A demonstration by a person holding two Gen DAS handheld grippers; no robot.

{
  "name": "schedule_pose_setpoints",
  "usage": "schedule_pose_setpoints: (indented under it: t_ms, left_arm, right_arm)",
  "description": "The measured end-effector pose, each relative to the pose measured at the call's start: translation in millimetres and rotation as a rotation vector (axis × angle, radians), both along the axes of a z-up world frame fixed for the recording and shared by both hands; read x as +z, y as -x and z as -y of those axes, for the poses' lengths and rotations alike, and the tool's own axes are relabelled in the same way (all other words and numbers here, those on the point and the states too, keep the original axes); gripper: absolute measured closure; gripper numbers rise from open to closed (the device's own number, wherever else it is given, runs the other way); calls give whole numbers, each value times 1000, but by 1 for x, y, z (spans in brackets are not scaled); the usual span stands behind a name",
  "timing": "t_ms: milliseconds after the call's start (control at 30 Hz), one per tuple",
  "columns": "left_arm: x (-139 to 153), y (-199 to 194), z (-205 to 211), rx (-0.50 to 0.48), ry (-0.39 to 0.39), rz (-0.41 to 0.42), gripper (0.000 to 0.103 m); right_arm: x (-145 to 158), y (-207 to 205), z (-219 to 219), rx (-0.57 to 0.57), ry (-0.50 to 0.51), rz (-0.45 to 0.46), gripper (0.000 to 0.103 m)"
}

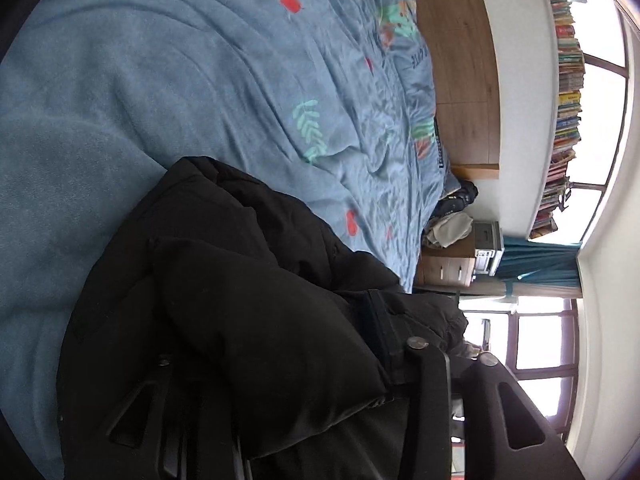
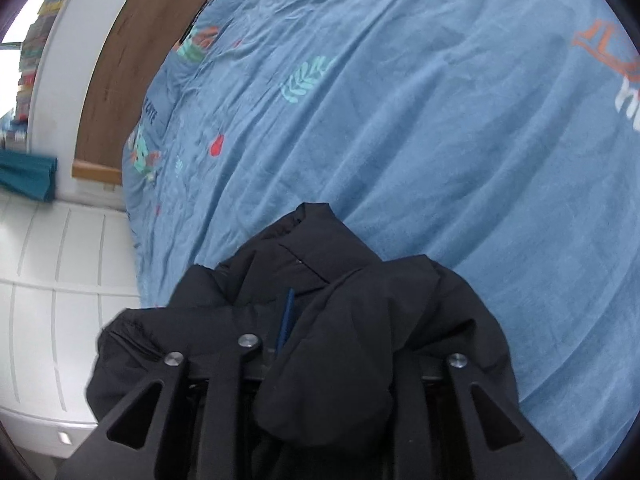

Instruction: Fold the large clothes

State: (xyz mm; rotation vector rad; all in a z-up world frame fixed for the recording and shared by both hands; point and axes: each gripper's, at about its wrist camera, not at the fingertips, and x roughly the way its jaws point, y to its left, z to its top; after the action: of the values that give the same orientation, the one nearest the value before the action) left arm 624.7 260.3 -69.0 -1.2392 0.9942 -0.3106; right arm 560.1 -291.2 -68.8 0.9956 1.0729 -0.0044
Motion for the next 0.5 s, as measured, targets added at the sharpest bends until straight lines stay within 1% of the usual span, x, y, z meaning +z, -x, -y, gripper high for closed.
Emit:
schedule_pose_setpoints:
  t_ms: [33,67,100,133,167,200,267,333,367,433,500]
  left_arm:
    - [4,2,-3,4,19,8,46]
    - [9,5,-7,16,51,20,40]
    - [13,7,-10,32,80,29,28]
    - [19,9,-14,53,106,43,16]
    - [28,12,-19,75,115,58,15]
    - [36,13,-22,90,111,72,14]
    - [58,15,-29,111,116,108,12]
    - [77,15,-33,116,74,123,12]
    - [92,17,-33,108,22,130,12]
    - [109,20,-28,87,-44,134,12]
    - [132,27,-16,42,-164,144,12]
  right_arm:
    - [0,1,2,-10,-26,6,72]
    - [1,2,2,-17,-43,13,64]
    - [3,2,4,-28,-78,26,52]
    - [5,4,6,-38,-107,37,47]
    - [9,4,7,-50,-123,44,42]
    - [13,3,8,-55,-130,50,38]
    - [25,2,8,-51,-132,59,35]
    - [35,2,12,-58,-145,70,33]
    - [40,1,14,-62,-154,78,30]
    - [52,2,20,-78,-177,100,28]
    - [65,5,27,-94,-187,122,26]
